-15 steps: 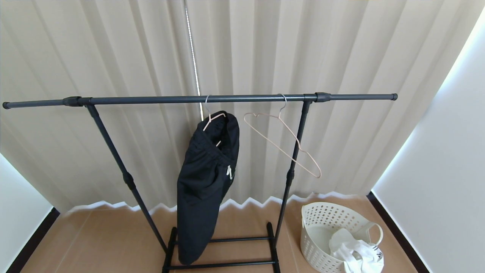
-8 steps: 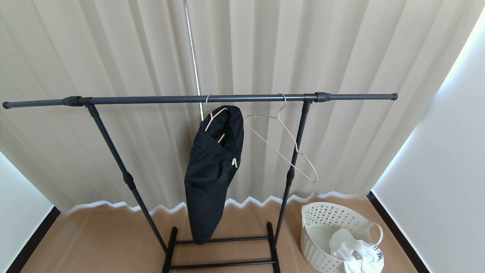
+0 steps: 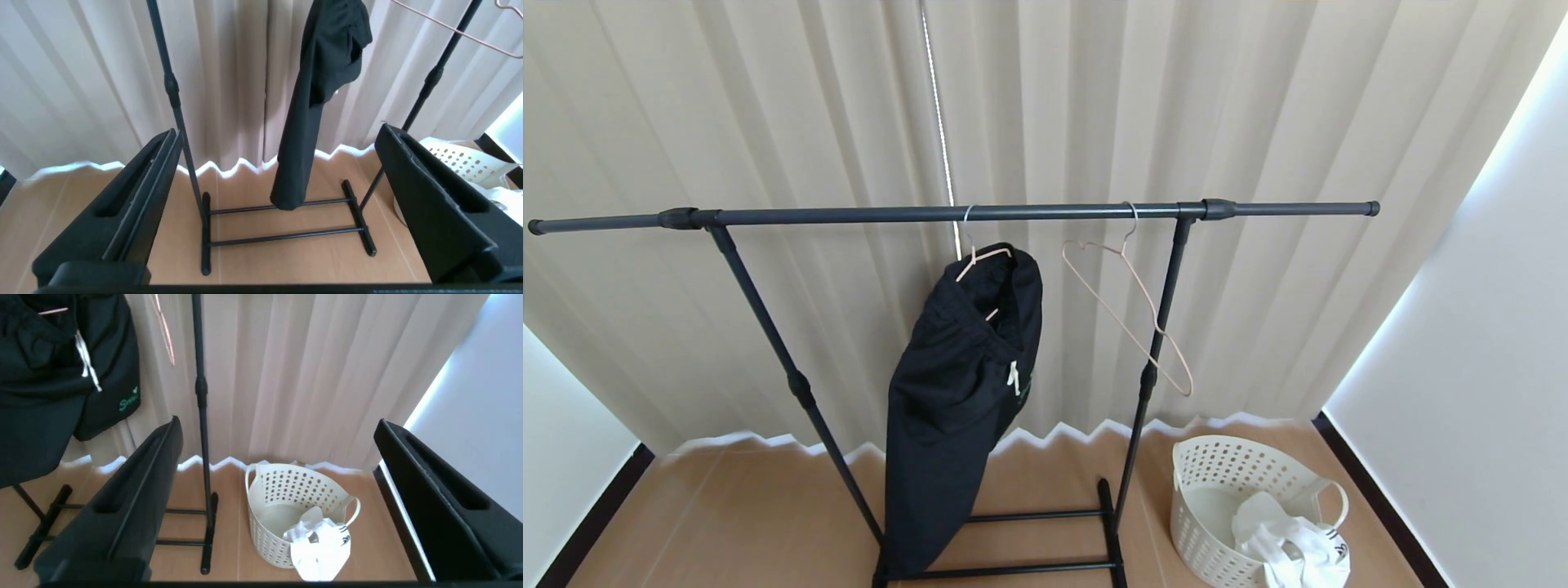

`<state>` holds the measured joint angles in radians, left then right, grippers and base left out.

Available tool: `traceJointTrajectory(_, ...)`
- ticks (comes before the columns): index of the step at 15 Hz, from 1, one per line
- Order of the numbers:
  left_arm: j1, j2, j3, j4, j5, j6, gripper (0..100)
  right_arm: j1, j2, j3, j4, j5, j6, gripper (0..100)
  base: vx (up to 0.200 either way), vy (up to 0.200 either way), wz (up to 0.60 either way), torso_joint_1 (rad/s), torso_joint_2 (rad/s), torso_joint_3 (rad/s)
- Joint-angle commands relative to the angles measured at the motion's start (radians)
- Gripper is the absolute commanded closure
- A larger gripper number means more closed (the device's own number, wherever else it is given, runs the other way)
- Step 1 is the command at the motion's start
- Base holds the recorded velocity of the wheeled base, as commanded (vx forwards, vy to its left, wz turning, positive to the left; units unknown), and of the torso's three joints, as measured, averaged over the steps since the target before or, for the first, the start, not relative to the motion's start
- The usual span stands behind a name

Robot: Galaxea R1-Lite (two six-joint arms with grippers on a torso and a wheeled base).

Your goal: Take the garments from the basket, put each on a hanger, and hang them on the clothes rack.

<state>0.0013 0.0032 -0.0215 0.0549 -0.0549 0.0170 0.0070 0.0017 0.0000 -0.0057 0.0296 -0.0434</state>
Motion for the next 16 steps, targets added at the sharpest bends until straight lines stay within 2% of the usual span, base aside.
traceJointTrajectory(1, 0.0, 0.0, 0.0, 0.0, 0.001, 0.0, 0, 0.001, 0.001, 0.0, 0.0, 0.032, -0.001, 0, 0.0, 0.0, 0.0, 0.0, 0.0, 0.0)
traceJointTrajectory(5, 0.002, 0.0, 0.0, 0.0, -0.002, 0.0, 0, 0.001, 0.001, 0.0, 0.001, 0.032, -0.001, 0, 0.0, 0.0, 0.0, 0.0, 0.0, 0.0)
traceJointTrajectory(16, 0.002, 0.0, 0.0, 0.0, -0.003, -0.008, 0, 0.002, 0.001, 0.0, 0.0, 0.02, 0.02, 0, 0.0, 0.0, 0.0, -0.127, 0.29, 0.161)
